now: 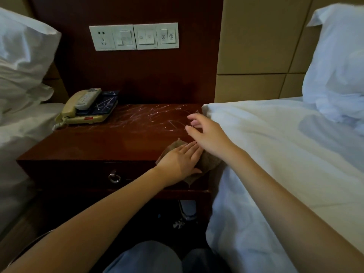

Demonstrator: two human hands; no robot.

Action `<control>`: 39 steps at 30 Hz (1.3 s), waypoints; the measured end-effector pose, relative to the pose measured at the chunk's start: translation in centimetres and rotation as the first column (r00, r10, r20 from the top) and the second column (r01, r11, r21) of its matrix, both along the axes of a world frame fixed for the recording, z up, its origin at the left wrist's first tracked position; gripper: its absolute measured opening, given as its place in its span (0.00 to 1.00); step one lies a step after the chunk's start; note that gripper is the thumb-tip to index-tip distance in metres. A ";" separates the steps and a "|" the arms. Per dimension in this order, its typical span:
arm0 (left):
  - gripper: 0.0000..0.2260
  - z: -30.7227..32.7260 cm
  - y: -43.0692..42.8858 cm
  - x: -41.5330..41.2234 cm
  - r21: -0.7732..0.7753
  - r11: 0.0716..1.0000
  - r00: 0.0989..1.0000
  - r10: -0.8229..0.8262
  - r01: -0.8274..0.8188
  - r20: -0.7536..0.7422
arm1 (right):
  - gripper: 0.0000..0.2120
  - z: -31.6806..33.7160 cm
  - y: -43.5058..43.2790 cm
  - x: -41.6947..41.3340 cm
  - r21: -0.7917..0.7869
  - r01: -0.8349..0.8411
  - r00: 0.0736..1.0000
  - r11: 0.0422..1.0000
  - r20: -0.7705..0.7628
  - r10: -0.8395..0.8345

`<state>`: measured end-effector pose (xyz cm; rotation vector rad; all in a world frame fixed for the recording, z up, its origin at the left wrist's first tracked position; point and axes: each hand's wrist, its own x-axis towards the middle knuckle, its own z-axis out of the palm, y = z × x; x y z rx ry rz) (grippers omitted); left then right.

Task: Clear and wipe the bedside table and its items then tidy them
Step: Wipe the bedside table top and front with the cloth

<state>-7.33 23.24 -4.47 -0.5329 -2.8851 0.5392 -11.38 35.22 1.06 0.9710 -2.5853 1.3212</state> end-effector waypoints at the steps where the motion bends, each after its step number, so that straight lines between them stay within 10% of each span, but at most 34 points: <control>1: 0.32 -0.3 0.3 -0.1 -0.015 1.000 1.000 0.007 -0.007 -0.021 | 0.19 0.2 -0.3 0.1 -0.025 -0.008 1.000 1.000 0.008 0.008; 16: 0.36 -6.4 -12.4 5.1 -0.125 0.988 0.906 0.025 -0.086 -0.422 | 0.12 -0.8 -1.4 0.1 -0.145 -0.024 0.999 0.989 0.038 0.030; 39: 0.38 -8.7 -4.2 1.3 -0.510 0.846 0.866 -0.366 0.156 -0.341 | 0.12 -2.7 -1.6 -0.3 -0.003 -0.070 0.996 0.998 -0.051 0.069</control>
